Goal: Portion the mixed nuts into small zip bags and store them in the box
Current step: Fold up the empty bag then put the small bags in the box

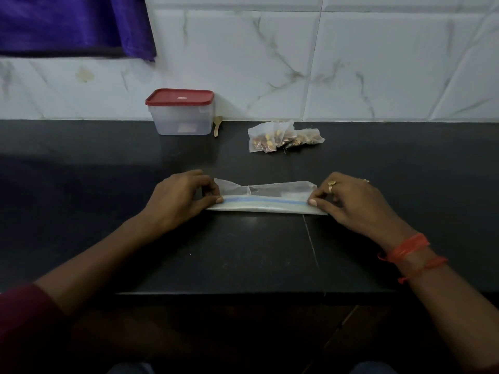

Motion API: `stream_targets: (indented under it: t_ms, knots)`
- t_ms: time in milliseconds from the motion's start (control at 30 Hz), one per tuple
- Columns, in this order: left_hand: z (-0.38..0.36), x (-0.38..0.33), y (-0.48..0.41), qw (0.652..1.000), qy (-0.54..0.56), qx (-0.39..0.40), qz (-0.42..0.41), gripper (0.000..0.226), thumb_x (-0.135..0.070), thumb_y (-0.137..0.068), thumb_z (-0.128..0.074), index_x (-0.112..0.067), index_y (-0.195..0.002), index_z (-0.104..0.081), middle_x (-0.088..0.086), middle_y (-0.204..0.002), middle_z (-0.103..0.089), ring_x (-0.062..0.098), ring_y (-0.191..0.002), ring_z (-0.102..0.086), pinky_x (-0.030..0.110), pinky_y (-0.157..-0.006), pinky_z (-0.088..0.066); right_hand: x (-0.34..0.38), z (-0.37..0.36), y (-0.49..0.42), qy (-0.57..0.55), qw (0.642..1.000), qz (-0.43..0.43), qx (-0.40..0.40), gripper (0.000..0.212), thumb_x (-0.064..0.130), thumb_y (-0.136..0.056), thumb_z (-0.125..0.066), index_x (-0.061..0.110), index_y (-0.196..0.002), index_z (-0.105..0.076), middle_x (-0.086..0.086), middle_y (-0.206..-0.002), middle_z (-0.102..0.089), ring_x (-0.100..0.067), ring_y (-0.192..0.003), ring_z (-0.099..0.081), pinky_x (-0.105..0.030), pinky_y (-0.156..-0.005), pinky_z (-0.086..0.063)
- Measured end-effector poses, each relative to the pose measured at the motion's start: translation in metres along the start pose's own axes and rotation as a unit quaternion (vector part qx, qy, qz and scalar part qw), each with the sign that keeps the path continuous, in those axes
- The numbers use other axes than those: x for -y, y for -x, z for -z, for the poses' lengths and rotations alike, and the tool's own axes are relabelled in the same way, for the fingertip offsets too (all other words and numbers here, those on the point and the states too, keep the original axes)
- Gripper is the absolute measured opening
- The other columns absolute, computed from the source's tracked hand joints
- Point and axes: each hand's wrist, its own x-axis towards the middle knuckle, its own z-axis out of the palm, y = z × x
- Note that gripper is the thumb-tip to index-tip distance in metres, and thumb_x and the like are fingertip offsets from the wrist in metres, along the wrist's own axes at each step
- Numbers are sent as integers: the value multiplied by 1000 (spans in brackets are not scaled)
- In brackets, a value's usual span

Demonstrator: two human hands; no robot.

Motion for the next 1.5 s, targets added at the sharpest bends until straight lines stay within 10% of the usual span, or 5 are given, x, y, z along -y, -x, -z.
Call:
stream_targets:
  t_ms: [133,500,800,1333,1500]
  knots:
    - [7,6,8,997,-37,29,-54,36,-60,-88,-55,-32,-103,-71,-14,-102,-59,3,-83,-56,16,-61,-43,-7,6,5,8,999,30,16,42,71,-83,-54,39,-99,-76,17,-100,-62,-8,-92,-59,-38,-79,-51]
    - [5,9,-21,994,92,36,51,25,-39,-87,-71,-24,-107,-68,-10,-101,-70,8,-85,-67,36,-76,-58,-24,4,-36,-92,993,-40,59,33,37,-89,-72,30,-121,-68,8,-105,-63,1,-79,-63,-5,-72,-43]
    - [10,20,-43,975,138,161,70,7,-30,-87,-72,-27,-93,-72,-11,-97,-70,10,-88,-67,27,-74,-54,-43,6,-55,-181,969,-36,165,14,42,-82,-75,36,-95,-75,14,-97,-74,-8,-92,-69,-34,-89,-56]
    - [21,82,-224,990,-62,-106,66,14,-31,-83,-79,-23,-94,-76,-10,-89,-71,9,-77,-64,27,-64,-51,-95,-1,-250,-145,985,-49,-79,12,24,-84,-81,25,-95,-79,15,-85,-72,0,-72,-67,-3,-67,-46]
    - [-2,88,-266,960,-255,-113,6,6,-29,-86,-71,-28,-92,-73,-6,-90,-73,19,-88,-62,37,-87,-39,-103,-25,-302,-74,993,-43,-79,13,17,-78,-83,27,-84,-78,11,-77,-72,-7,-75,-69,-21,-80,-56]
